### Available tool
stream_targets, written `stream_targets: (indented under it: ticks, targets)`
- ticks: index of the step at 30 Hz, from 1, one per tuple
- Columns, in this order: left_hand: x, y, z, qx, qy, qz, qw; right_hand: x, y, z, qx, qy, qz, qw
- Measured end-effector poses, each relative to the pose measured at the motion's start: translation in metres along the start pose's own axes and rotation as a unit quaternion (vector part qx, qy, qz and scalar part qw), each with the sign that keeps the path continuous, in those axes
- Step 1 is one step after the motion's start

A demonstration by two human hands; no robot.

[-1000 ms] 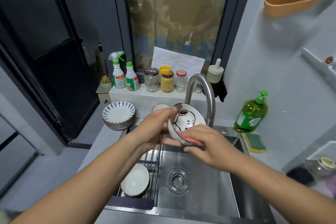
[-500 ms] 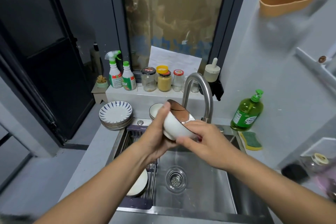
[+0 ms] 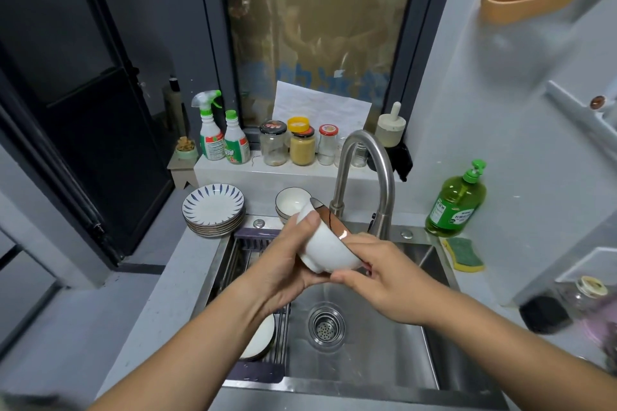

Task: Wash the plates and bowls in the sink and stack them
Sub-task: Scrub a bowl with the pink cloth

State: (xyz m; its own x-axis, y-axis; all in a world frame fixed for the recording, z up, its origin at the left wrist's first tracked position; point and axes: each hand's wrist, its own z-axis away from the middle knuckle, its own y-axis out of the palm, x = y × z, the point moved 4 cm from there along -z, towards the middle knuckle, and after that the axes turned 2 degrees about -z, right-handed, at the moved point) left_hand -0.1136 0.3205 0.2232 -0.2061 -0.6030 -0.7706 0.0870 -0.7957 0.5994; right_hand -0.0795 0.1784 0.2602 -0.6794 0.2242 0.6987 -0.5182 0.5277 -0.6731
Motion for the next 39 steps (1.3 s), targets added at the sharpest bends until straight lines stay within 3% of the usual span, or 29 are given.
stream_targets:
  ticks: [2, 5, 8, 12, 16, 19, 22, 25, 28, 30, 33, 39]
  targets:
    - [-0.002, 0.001, 0.002, 0.007, -0.018, 0.017, 1.000, 0.009, 0.001, -0.001, -0.004, -0.035, 0.008, 0.999]
    - [0.000, -0.003, 0.002, 0.027, -0.106, 0.041, 0.993, 0.018, -0.006, -0.002, 0.003, -0.132, 0.075, 0.988]
    - [0.003, -0.004, 0.001, 0.056, -0.189, 0.024, 0.980, 0.011, -0.012, -0.003, 0.000, -0.172, 0.109, 0.979]
    - [-0.001, 0.004, 0.003, 0.127, -0.120, 0.043, 0.984, 0.005, -0.014, 0.000, -0.056, -0.156, 0.085, 0.982]
    - [0.002, 0.006, 0.004, 0.110, -0.032, 0.024, 0.993, -0.004, -0.010, 0.004, -0.033, -0.130, 0.098, 0.986]
    - [0.005, 0.005, 0.003, 0.082, -0.061, -0.008, 0.995, -0.003, -0.013, 0.011, 0.010, -0.134, 0.109, 0.985]
    - [0.015, 0.001, -0.003, 0.089, -0.162, 0.002, 0.983, -0.003, -0.025, 0.010, 0.028, -0.159, 0.125, 0.979]
    - [0.020, 0.003, -0.006, 0.120, -0.203, 0.007, 0.972, -0.007, -0.027, 0.011, -0.007, -0.120, 0.092, 0.988]
    - [0.016, 0.010, -0.006, 0.136, -0.156, -0.007, 0.978, -0.021, -0.025, 0.017, -0.044, 0.051, -0.072, 0.995]
    - [0.013, 0.010, -0.008, 0.131, -0.098, 0.028, 0.986, -0.026, -0.022, 0.020, -0.058, 0.118, -0.206, 0.970]
    - [0.015, -0.002, -0.009, 0.105, -0.061, 0.067, 0.990, -0.024, -0.017, 0.018, -0.066, 0.148, -0.351, 0.922]
    - [0.021, -0.010, -0.002, 0.119, 0.015, 0.059, 0.991, -0.031, -0.002, 0.021, -0.112, 0.245, -0.571, 0.776]
